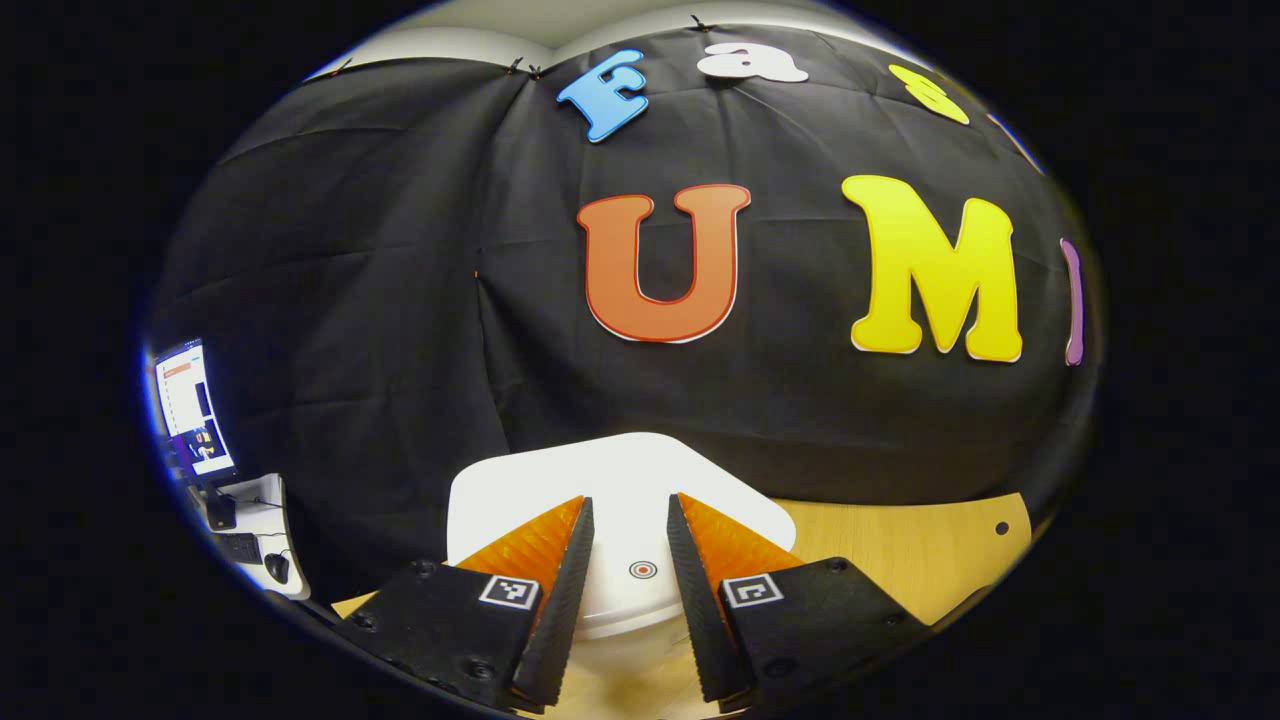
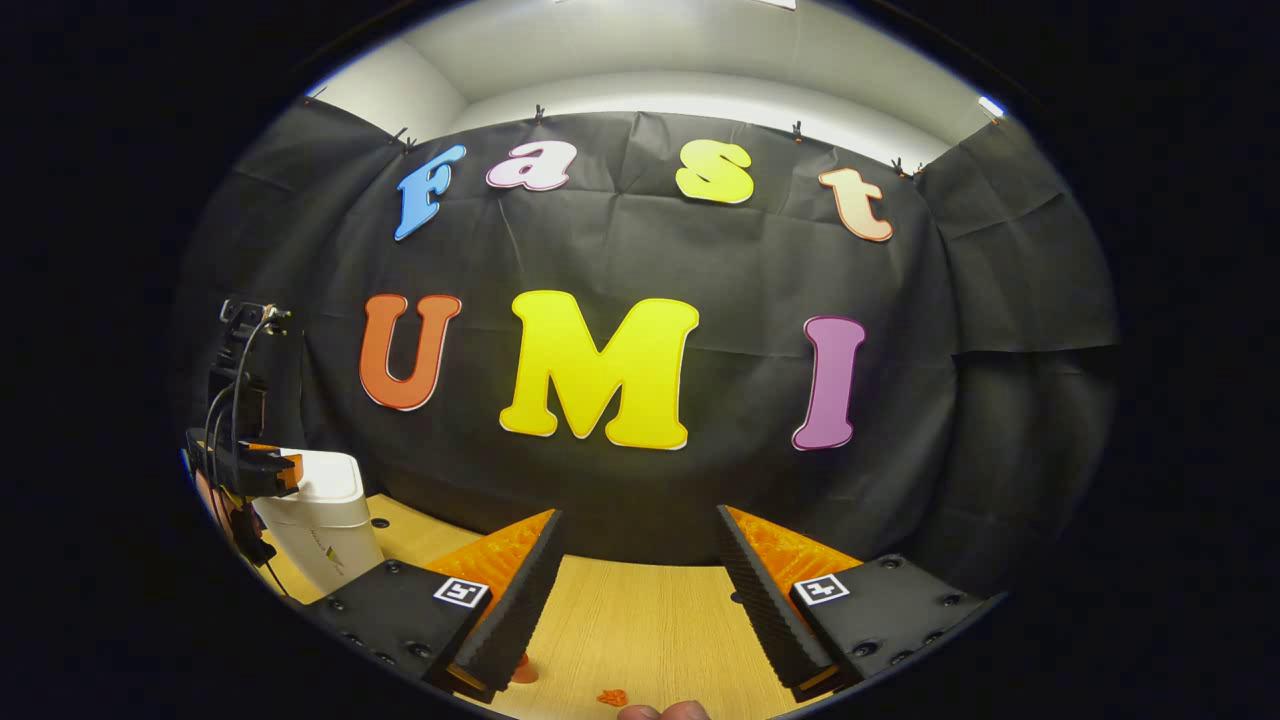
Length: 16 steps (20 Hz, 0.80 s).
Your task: Press the lid of the desktop garbage bin to open it, pick up the crumpled paper on the desktop and throw it into the bin, then pick up the pop can on the desktop and drop it into the bin, and finally close the garbage bin lid.
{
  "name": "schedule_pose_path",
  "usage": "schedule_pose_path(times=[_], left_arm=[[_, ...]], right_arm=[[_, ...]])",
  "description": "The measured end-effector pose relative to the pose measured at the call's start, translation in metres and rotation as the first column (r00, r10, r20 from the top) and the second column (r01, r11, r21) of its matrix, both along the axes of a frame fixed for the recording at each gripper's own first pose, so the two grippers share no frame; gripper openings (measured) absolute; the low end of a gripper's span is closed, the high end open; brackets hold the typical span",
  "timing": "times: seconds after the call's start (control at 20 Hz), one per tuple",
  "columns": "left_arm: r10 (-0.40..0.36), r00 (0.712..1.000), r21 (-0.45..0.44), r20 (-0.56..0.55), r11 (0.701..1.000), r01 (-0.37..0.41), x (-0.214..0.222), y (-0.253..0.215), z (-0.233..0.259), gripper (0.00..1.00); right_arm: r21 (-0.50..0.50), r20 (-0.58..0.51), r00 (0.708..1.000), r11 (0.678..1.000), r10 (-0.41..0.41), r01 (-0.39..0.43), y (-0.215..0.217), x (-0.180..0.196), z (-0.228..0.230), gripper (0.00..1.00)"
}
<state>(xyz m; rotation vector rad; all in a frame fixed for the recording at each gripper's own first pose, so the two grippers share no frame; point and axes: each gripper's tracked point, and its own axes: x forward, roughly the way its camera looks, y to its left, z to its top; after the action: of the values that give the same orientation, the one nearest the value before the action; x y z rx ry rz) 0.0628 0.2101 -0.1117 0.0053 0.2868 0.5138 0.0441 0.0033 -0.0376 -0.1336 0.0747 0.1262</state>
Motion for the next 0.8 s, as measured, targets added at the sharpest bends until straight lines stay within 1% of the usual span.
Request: schedule_pose_path(times=[0.2,0.25,0.3,0.35,0.5,0.7,0.8], left_arm=[[0.011,1.0,-0.017,-0.026,1.0,-0.011,-0.003,0.004,-0.013,0.41],[0.011,1.0,-0.01,-0.023,1.0,-0.012,-0.003,0.004,-0.012,0.41],[0.011,1.0,-0.005,-0.023,1.0,-0.012,-0.002,0.004,-0.012,0.39],[0.026,0.999,-0.006,-0.035,1.0,-0.026,-0.003,0.005,-0.015,0.37],[0.064,0.997,0.005,-0.052,0.998,-0.064,-0.006,0.005,-0.02,0.29],[0.083,0.996,-0.022,-0.03,0.996,-0.083,-0.006,0.005,-0.022,0.25],[0.081,0.996,-0.017,-0.033,0.997,-0.081,-0.006,0.004,-0.023,0.25]], right_arm=[[-0.013,-0.017,1.0,1.0,0.004,-0.005,-0.001,0.003,-0.009,0.94],[-0.01,-0.022,1.0,1.0,0.006,-0.006,-0.001,0.004,-0.012,0.94],[-0.006,-0.024,1.0,1.0,0.005,-0.006,-0.001,0.004,-0.012,0.94],[-0.003,-0.027,1.0,1.0,0.008,-0.008,0.001,0.005,-0.014,0.94],[0.005,-0.034,0.999,1.0,0.018,-0.018,0.006,0.007,-0.016,0.94],[0.004,-0.037,0.999,1.0,0.029,-0.028,0.011,0.006,-0.018,0.95],[-0.001,-0.041,0.999,1.0,0.028,-0.028,0.01,0.005,-0.02,0.94]])
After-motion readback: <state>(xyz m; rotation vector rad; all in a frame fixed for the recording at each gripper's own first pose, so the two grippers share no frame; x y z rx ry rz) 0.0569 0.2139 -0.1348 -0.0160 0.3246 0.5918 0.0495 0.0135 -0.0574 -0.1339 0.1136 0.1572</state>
